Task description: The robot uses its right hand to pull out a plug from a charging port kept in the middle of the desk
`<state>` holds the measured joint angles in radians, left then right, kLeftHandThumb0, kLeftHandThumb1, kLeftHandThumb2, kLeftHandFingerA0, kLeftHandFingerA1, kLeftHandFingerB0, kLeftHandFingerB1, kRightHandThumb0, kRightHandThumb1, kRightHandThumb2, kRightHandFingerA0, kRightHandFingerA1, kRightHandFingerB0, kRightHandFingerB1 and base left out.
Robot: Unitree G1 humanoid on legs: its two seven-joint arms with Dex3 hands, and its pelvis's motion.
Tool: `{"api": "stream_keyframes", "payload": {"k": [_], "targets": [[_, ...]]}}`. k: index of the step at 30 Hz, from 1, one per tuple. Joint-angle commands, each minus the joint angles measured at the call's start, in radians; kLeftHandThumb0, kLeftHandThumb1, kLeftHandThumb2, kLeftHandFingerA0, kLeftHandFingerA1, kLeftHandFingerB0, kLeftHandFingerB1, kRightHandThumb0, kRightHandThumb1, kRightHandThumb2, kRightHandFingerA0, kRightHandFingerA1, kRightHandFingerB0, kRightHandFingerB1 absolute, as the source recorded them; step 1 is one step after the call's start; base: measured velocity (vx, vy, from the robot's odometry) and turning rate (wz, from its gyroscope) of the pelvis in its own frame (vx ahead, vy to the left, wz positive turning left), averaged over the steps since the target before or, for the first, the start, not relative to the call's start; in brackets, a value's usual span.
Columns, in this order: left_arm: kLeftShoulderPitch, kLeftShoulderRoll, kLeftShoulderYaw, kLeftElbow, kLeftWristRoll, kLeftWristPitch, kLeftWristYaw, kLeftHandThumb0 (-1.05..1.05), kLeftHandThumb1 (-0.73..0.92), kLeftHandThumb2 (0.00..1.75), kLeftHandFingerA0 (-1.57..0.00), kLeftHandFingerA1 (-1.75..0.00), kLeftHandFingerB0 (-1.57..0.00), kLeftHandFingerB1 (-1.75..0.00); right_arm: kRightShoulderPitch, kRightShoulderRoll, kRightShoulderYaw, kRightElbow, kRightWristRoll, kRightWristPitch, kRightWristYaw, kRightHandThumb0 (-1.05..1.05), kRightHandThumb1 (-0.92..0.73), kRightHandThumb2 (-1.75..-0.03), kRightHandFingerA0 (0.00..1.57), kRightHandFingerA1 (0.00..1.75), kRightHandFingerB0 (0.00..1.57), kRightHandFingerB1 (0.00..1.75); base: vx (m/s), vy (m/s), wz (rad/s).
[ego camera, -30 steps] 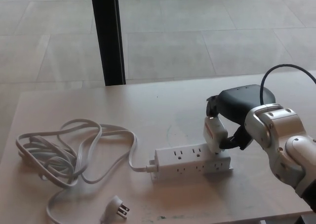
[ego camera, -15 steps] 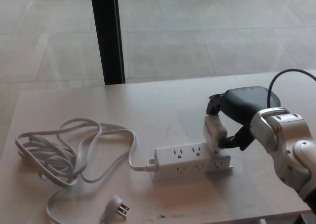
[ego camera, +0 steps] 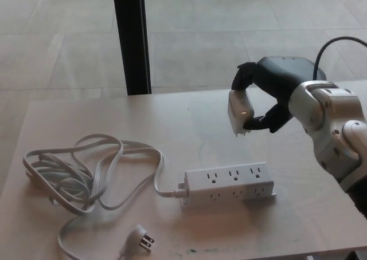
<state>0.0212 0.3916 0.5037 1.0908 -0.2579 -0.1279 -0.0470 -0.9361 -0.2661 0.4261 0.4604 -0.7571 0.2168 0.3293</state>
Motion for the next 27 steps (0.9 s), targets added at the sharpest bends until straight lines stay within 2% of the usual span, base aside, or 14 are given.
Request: {"api": "stream_keyframes", "payload": {"k": [1,3,4,5,6,7,8,10,11,14,22,24,25,27], "targets": [[-0.005,0.021,0.014,0.005,-0.02,0.006,-0.017,-0.69,0.84,0.66,-0.74,-0.46,-0.56,-0.37,-0.02,-0.029,-0.035,-0.027,0.049,0.016,0.061,-0.33,-0.67,-0.66,0.93,1.6,0.69,0.51,0.0,0.0,0.0],[-0.005,0.022,0.014,0.006,-0.018,0.003,-0.018,-0.7,0.85,0.66,-0.74,-0.46,-0.56,-0.38,-0.027,-0.036,-0.031,-0.031,0.042,0.03,0.078,-0.34,-0.65,-0.69,0.91,1.62,0.63,0.52,0.0,0.0,0.0],[-0.002,0.022,0.011,0.001,-0.013,0.003,-0.01,-0.7,0.85,0.67,-0.76,-0.45,-0.57,-0.38,-0.026,-0.046,-0.029,-0.037,0.04,0.015,0.074,-0.31,-0.63,-0.78,0.88,1.7,0.77,0.78,0.0,0.0,0.0],[-0.003,0.022,0.013,-0.003,-0.013,0.006,-0.005,-0.7,0.84,0.66,-0.76,-0.45,-0.56,-0.38,-0.019,-0.062,-0.034,-0.05,0.043,0.004,0.077,-0.28,-0.54,-1.03,0.89,1.75,0.82,1.47,0.0,0.0,0.0],[-0.004,0.022,0.016,-0.005,-0.016,0.01,-0.004,-0.7,0.84,0.66,-0.76,-0.45,-0.56,-0.38,-0.011,-0.078,-0.042,-0.063,0.049,-0.005,0.082,-0.28,-0.54,-1.03,0.89,1.75,0.82,1.47,0.0,0.0,0.0],[-0.004,0.022,0.016,-0.006,-0.015,0.008,-0.006,-0.7,0.85,0.67,-0.76,-0.46,-0.57,-0.38,-0.007,-0.097,-0.038,-0.058,0.039,-0.013,0.077,-0.29,-0.56,-0.97,0.86,1.75,0.81,1.02,0.0,0.0,0.0],[-0.005,0.02,0.021,-0.008,-0.02,0.013,-0.004,-0.69,0.84,0.66,-0.76,-0.46,-0.58,-0.38,-0.005,-0.117,-0.027,-0.064,0.021,-0.021,0.077,-0.31,-0.62,-0.92,0.85,1.73,0.77,0.9,0.0,0.0,0.0],[-0.004,0.019,0.022,-0.012,-0.018,0.014,-0.005,-0.69,0.85,0.67,-0.75,-0.45,-0.56,-0.38,0.014,-0.178,-0.002,-0.071,-0.025,-0.056,0.05,-0.35,-0.71,-0.8,0.89,1.72,0.73,0.92,0.0,0.0,0.0],[-0.007,0.023,0.026,-0.01,-0.021,0.017,-0.011,-0.69,0.85,0.67,-0.76,-0.45,-0.56,-0.38,0.02,-0.205,0.008,-0.07,-0.037,-0.071,0.043,-0.35,-0.72,-0.82,0.92,1.75,0.76,1.22,0.0,0.0,0.0],[-0.01,0.024,0.025,-0.008,-0.017,0.02,-0.008,-0.7,0.84,0.66,-0.76,-0.45,-0.58,-0.38,0.051,-0.277,0.049,-0.05,-0.075,-0.089,0.039,-0.36,-0.67,-0.76,0.8,1.63,0.78,0.84,0.0,0.0,0.0],[-0.011,0.03,0.019,0.001,-0.006,-0.001,-0.007,-0.7,0.85,0.67,-0.77,-0.46,-0.57,-0.38,0.165,-0.344,0.123,-0.033,-0.147,-0.098,0.011,-0.37,-0.69,-0.74,0.82,1.61,0.76,0.93,0.0,0.0,0.0],[-0.015,0.031,0.024,0.004,-0.01,0.003,-0.003,-0.7,0.84,0.66,-0.79,-0.46,-0.58,-0.38,0.191,-0.353,0.146,-0.039,-0.162,-0.122,-0.025,-0.35,-0.67,-0.71,0.84,1.67,0.76,1.05,0.0,0.0,0.0],[-0.015,0.031,0.025,0.004,-0.013,0.003,-0.005,-0.71,0.83,0.66,-0.8,-0.47,-0.59,-0.38,0.197,-0.356,0.159,-0.043,-0.173,-0.128,-0.033,-0.43,-0.73,-0.66,0.87,1.75,0.72,1.41,0.0,0.0,0.0],[-0.015,0.03,0.028,0.004,-0.016,0.003,-0.007,-0.71,0.83,0.66,-0.8,-0.47,-0.59,-0.38,0.207,-0.36,0.177,-0.048,-0.192,-0.137,-0.044,-0.43,-0.73,-0.66,0.87,1.75,0.72,1.41,0.0,0.0,0.0]]}}
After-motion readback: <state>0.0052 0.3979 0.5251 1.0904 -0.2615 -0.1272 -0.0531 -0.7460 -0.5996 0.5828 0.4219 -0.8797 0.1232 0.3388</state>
